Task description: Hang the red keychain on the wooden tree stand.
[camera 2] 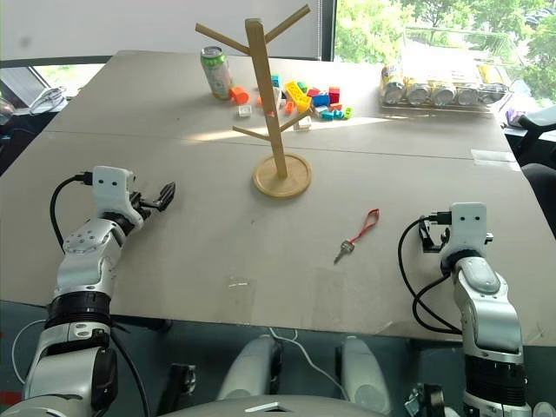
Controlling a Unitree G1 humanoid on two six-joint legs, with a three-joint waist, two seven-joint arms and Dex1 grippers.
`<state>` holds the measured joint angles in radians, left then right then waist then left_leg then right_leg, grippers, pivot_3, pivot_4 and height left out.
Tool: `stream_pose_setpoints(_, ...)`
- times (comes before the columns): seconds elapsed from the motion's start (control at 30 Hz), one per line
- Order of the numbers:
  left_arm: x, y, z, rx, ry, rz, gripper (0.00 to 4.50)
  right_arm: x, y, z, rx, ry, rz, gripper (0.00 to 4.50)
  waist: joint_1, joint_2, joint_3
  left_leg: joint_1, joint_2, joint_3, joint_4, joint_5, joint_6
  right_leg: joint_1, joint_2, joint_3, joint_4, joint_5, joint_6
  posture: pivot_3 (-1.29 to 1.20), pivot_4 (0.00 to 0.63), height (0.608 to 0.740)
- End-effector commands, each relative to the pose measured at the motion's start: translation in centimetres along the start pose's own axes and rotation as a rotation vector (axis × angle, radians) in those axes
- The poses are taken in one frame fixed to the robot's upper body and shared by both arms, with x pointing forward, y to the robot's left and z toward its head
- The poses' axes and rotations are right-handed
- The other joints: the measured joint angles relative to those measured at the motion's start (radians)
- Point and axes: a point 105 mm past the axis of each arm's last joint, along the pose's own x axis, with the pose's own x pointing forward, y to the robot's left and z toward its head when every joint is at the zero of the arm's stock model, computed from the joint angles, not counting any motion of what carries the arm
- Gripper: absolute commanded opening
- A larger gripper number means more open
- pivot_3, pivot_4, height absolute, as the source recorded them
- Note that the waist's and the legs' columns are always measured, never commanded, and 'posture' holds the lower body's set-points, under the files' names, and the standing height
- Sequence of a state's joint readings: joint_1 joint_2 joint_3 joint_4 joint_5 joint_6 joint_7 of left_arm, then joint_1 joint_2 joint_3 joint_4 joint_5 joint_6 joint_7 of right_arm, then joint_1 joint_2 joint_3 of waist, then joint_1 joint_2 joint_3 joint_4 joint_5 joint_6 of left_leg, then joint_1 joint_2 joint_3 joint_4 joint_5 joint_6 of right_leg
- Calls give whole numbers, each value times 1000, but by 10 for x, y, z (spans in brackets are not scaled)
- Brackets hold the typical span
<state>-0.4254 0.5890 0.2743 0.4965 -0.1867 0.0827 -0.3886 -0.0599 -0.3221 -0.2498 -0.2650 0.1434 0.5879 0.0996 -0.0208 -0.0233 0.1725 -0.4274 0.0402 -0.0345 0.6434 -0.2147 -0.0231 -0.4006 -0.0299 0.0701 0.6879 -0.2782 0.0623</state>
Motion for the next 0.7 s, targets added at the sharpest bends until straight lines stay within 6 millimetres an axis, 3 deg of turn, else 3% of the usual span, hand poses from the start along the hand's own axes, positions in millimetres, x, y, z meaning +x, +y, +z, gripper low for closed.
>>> stream_pose_setpoints(0.03, -5, 2, 26, -14, -66, -82, 4500, -3, -10, 13, 21, -8, -11, 4483, 0, 0, 0, 0, 0, 0, 0, 0, 0, 0, 0, 0, 0, 0, 0, 0, 150, 740)
stream_pose_setpoints(0.13, -25, -35, 63, -12, -105, -462, 4500, -12, -7, 27, 120, 81, 72, 4483, -8, 0, 1, -2, 0, 0, 0, 0, 0, -1, 0, 0, 0, 0, 0, 0, 150, 740)
stream_pose_setpoints(0.3, -49, -64, 94, 3, -83, -749, 4500, -25, 17, 49, 222, 203, 208, 4483, -17, 2, 1, -1, 0, -2, 0, 0, 0, 0, 0, -1, 0, 0, 0, 0, 150, 740)
stream_pose_setpoints(0.53, -89, -97, 118, 7, -25, -1115, 4500, -32, 73, 59, 388, 248, 382, 4483, -24, 2, 1, -2, 1, -2, -1, 0, 0, -1, 1, -1, 0, -1, -1, 0, 150, 740)
stream_pose_setpoints(0.7, -103, -113, 131, 14, -39, -1251, 4500, -34, 115, 63, 529, 280, 415, 4483, -24, 2, 1, -3, 1, -1, -1, 0, 0, -3, 1, -1, 0, 0, 0, 0, 150, 740)
